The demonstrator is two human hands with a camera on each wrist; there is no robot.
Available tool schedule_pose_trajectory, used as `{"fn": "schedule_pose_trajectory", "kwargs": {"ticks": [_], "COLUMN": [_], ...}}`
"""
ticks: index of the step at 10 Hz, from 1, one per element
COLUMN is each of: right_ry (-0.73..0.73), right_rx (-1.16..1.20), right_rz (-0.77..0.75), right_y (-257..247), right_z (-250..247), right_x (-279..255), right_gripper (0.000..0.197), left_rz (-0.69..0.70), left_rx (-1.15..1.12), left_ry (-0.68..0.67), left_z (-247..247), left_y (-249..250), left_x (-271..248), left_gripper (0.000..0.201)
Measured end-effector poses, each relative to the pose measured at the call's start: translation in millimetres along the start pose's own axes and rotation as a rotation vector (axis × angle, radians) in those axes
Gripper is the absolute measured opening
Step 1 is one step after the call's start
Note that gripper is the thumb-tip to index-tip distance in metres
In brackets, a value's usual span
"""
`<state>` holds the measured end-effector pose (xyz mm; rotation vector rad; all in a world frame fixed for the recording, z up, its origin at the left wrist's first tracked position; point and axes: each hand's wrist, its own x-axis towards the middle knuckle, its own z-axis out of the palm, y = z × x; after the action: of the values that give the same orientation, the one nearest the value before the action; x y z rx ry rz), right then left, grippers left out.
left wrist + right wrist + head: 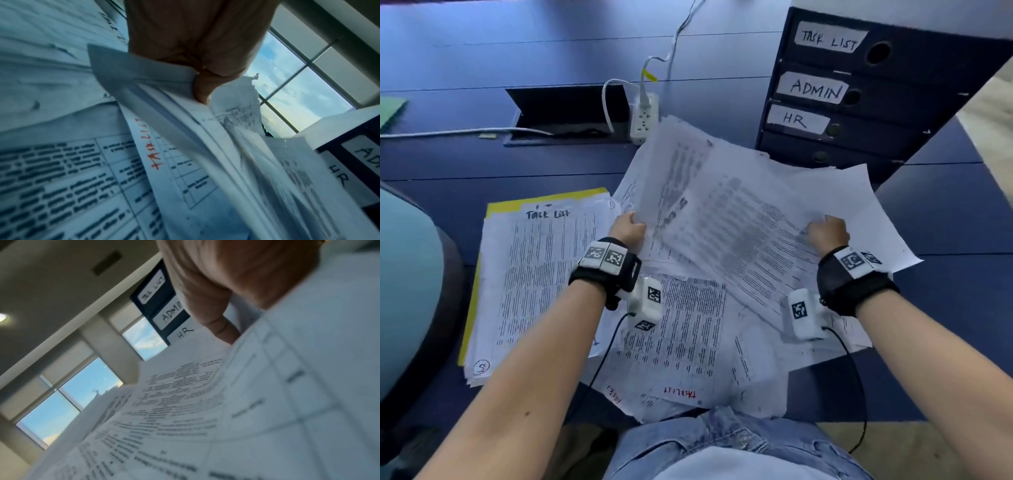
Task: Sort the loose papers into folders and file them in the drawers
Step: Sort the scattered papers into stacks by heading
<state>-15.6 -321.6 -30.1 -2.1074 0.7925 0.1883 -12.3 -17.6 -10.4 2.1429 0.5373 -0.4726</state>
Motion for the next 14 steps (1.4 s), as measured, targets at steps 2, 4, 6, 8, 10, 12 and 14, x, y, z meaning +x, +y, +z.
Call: {"fn": "schedule_pose_trajectory", "kwargs": {"ticks": [2, 4, 6, 8, 10, 12, 14], "right_ry": [-0.002, 0.01, 0.122, 0.114, -0.022, -0.23, -0.326], "right_rx": [0.338, 0.488, 0.487, 0.42, 0.411, 0.338, 0.654], "right_rz": [0.242, 0.398, 0.327, 0.325, 0.225, 0.211, 0.262], "right_y": [17.3, 14.9, 20.0, 29.1, 21.4, 13.9, 11.6], "right_z": [6.1, 1.1, 5.0, 4.3, 21.8, 29.4, 11.0], "right_x": [8.8, 8.6, 8.5, 2.2, -8.8, -21.3, -11.3], "right_gripper": [0.033, 0.019, 0.04, 0.054, 0.029, 0.029, 0.052], "left_rz": [-0.101, -0.156, -0.216, -0.237, -0.075, -0.097, -0.037], "left_rx": [-0.052, -0.108, -0.268, -0.656, -0.545, -0.126, -0.029], "left_ry": [0.034, 0.135, 0.243, 0.271, 0.124, -0.005, -0.062], "left_z": [5.2, 13.2, 0.8, -15.9, 15.3, 51.7, 58.5], "left_y": [-8.9, -19.1, -22.2, -25.0, -0.9, 7.4, 15.7], "left_x": [5.8, 13.0, 13.4, 35.3, 17.4, 1.5, -6.9], "left_gripper": [0.037, 0.035, 0.038, 0.021, 0.021, 0.034, 0.032]}}
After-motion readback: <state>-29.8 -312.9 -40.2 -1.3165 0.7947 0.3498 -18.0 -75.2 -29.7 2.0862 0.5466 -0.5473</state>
